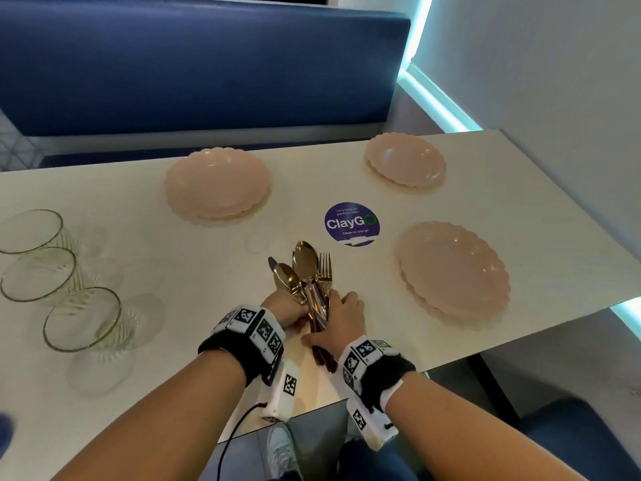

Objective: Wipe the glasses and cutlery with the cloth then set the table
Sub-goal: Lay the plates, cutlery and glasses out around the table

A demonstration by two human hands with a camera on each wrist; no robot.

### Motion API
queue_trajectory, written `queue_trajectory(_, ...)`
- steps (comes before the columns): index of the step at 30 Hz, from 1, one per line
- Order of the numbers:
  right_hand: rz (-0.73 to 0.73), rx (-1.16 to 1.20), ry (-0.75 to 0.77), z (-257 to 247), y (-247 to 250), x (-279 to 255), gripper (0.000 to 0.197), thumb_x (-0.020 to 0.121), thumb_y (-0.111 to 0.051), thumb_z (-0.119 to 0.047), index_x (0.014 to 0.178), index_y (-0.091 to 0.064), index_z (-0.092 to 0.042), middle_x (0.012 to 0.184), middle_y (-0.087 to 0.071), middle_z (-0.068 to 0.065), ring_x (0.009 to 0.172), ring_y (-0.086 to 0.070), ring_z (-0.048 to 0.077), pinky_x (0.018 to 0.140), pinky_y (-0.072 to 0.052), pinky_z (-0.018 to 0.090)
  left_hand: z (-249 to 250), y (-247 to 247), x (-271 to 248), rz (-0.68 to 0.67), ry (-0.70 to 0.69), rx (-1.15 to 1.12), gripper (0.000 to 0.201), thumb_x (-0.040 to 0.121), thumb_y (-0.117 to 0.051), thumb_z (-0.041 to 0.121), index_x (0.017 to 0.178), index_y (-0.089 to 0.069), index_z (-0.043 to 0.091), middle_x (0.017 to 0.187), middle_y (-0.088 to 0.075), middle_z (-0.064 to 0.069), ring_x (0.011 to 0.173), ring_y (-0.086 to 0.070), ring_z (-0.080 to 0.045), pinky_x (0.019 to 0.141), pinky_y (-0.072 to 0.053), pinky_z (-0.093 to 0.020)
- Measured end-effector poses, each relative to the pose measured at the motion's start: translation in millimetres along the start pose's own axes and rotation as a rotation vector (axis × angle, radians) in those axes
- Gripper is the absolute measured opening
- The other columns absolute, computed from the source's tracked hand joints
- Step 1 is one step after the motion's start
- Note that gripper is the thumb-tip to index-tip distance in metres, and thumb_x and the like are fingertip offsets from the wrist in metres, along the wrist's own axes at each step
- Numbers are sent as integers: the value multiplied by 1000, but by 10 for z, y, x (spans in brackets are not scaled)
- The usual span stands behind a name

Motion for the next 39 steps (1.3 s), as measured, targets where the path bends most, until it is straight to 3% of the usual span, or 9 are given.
queue_trajectory(3,-49,-16,-17,-8,55,64,72,70,-76,-39,125,-40,-9,124,-43,11,115,-43,26,98,-40,34,38,31,-59,-43,-4,17,30,96,-46,16,67,-53,13,63,-53,1,31,-48,2,31,-31,-8)
queue_trajectory(10,-149,-7,-22,-76,114,130,46,71,-74,-33,105,-58,-6,108,-63,11,97,-62,25,80,-50,30,-10,-13,-44,-120,103,-196,26,90,-46,11,67,-55,12,62,-55,-2,50,-49,-11,52,-35,-21)
queue_trajectory(14,-107,-10,-35,-108,33,109,53,76,-70,-33,116,-48,-7,122,-49,12,110,-53,29,91,-45,34,-32,-22,-58,-129,121,-324,25,90,-44,7,76,-64,11,65,-59,-2,59,-53,-14,56,-39,-23)
queue_trajectory(20,-92,62,13,-119,100,99,53,77,-72,-30,115,-45,-4,114,-59,13,105,-59,30,82,-46,32,-58,-109,-81,-152,135,-633,29,95,-44,16,71,-62,10,63,-60,-2,60,-54,-14,59,-45,-23)
queue_trajectory(26,-171,345,82,-120,217,92,40,79,-67,-14,115,-54,-4,106,-62,11,99,-61,24,79,-47,29,-55,-165,-67,-247,51,-893,29,95,-48,34,102,-62,9,86,-65,-6,72,-60,-15,65,-52,-23)
queue_trajectory(30,-147,410,171,-254,263,71,46,78,-66,-13,120,-48,-3,115,-61,15,105,-59,24,78,-44,24,46,-181,-86,-248,11,-1090,32,93,-49,35,103,-62,7,92,-67,-10,85,-63,-20,74,-51,-31)
queue_trajectory(33,-228,311,307,-275,466,126,64,74,-69,-31,127,-45,-5,124,-52,15,110,-53,28,93,-48,39,145,-83,-65,-220,-12,-1204,30,95,-46,35,105,-62,12,97,-66,-9,91,-62,-20,79,-50,-33)
queue_trajectory(36,-240,7,399,-198,699,151,59,81,-61,-47,129,-49,-14,123,-45,13,116,-41,29,100,-39,43,224,-21,-43,-197,-1,-1259,27,96,-44,32,95,-61,12,79,-71,-8,73,-70,-19,63,-58,-32)
queue_trajectory(39,-110,233,413,-62,851,167,35,82,-61,-39,108,-64,-14,101,-51,7,100,-50,21,89,-42,31,306,-29,-33,-158,7,-1316,25,96,-48,28,83,-57,8,62,-67,-8,56,-68,-20,51,-57,-32)
Point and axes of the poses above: each hand's wrist, its own x-axis towards the middle knuckle, its own y-axis out of the back of the hand, z = x × y, the point moved 1 cm from there along x, towards the middle knuckle
